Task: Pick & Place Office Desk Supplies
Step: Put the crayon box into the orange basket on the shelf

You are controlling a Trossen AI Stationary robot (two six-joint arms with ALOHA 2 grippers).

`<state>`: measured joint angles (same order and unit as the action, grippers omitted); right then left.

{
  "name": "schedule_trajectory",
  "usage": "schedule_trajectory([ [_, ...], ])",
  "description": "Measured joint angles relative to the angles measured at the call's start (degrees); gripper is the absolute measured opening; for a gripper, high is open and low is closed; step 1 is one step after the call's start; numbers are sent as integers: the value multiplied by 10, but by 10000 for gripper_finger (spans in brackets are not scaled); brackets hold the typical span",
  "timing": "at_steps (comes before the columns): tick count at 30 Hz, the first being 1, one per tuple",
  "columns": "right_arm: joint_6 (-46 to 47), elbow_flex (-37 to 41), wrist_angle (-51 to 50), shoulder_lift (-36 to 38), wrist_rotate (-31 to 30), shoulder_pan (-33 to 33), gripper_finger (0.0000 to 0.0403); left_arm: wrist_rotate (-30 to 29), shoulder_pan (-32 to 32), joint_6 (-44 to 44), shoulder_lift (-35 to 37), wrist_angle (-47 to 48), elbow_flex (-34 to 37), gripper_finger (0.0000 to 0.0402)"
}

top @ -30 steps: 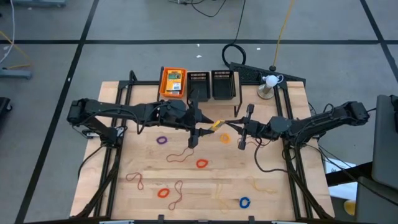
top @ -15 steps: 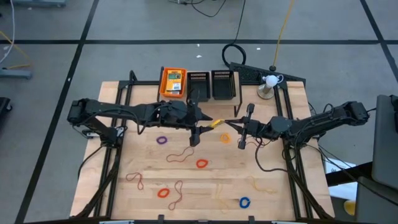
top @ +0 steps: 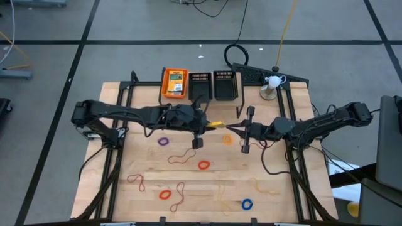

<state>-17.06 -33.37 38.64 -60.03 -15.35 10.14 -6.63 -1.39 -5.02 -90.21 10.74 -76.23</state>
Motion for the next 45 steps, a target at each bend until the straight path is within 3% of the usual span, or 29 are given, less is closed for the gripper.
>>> schedule_trajectory([
  [5, -9, -1, -10, 0, 6, 1, 50, -54, -7, -36, 31, 5, 0, 5],
  [11, -21, 0, -16, 0, 6, 1, 126, -143, -22, -64, 80, 40, 0, 3],
  [18, -7, 0, 1, 0, 4, 1, 198, -253, -21, -35, 143, 100, 0, 1],
  [29, 1, 0, 8, 0, 3, 1, 208, -385, 58, 21, 183, 212, 0, 1],
  [37, 1, 0, 10, 0, 3, 1, 197, -385, 136, 87, 163, 252, 0, 0],
  [45, 1, 0, 10, 0, 3, 1, 193, -228, 212, 205, 156, 255, 0, 0],
])
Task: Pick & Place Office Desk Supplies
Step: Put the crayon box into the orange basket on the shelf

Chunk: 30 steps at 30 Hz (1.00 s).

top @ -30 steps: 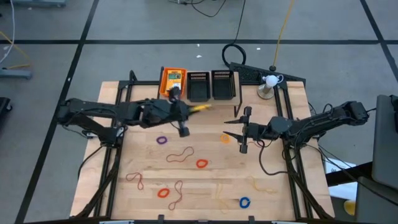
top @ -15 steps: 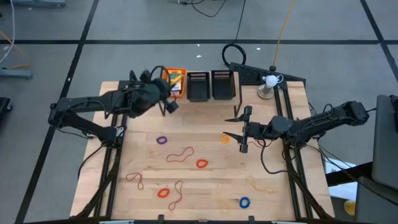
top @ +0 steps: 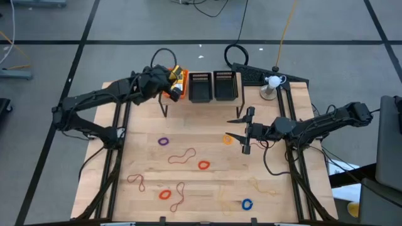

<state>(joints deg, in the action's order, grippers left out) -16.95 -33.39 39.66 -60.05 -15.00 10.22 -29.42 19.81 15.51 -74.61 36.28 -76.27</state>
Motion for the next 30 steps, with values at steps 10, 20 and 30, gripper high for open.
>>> schedule_trajectory([
  [10, 15, 0, 0, 0, 1, 0, 189, 145, 71, 90, 0, -5, 0, 0],
  [20, 28, 0, 0, 0, 2, 0, 185, 330, 149, 123, 0, -51, 0, 0],
  [30, 28, 0, 0, 0, 3, 0, 183, 371, 204, 133, 0, -26, 0, 0],
])
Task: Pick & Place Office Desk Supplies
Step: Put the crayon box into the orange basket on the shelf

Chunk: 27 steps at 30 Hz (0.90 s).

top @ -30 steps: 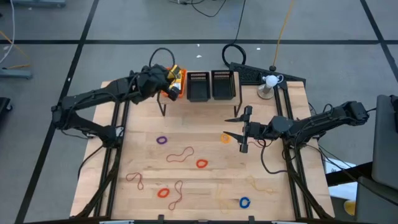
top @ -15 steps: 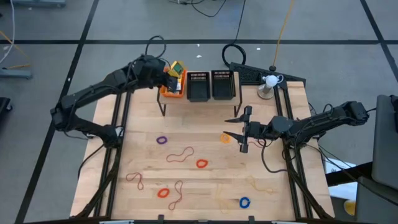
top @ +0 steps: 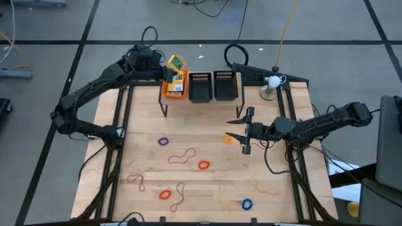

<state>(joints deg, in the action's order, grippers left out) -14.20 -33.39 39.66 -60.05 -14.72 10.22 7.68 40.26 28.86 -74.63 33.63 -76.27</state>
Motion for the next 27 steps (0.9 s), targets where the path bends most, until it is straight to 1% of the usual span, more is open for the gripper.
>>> schedule_trajectory([
  [4, 0, 0, 0, 0, 0, 0, 183, -4, 7, -5, 0, 19, 0, 0],
  [14, 0, 0, 0, 0, 0, 0, 182, -93, 6, -27, 0, 97, 0, 2],
  [18, 0, 0, 0, 0, 0, 0, 183, -106, 6, -44, 0, 103, 0, 4],
  [22, 0, 0, 0, 0, 0, 0, 182, -106, 3, -64, 0, 105, 0, 21],
  [27, 0, 0, 0, 0, 0, 0, 180, -107, -7, -80, -1, 115, 0, 61],
])
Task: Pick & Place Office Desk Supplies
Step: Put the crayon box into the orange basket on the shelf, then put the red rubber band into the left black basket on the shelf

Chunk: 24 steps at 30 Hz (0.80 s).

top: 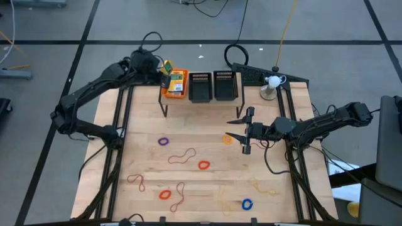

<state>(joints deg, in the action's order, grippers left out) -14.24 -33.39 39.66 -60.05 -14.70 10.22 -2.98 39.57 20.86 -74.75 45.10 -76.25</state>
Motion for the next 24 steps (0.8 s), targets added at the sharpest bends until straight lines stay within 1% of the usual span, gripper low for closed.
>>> schedule_trajectory([
  [7, 0, 0, 0, 0, 0, 0, 176, -1, -11, -2, -10, 0, 0, 112],
  [13, 0, 0, 0, 0, 0, 0, 175, -1, -20, -7, -18, -17, 0, 142],
  [18, -1, 0, 0, 0, 0, 0, 172, 0, -36, -13, -24, -48, 0, 155],
  [24, -1, 0, 0, 0, 0, 0, 171, 14, -46, -30, -25, -71, 0, 157],
])
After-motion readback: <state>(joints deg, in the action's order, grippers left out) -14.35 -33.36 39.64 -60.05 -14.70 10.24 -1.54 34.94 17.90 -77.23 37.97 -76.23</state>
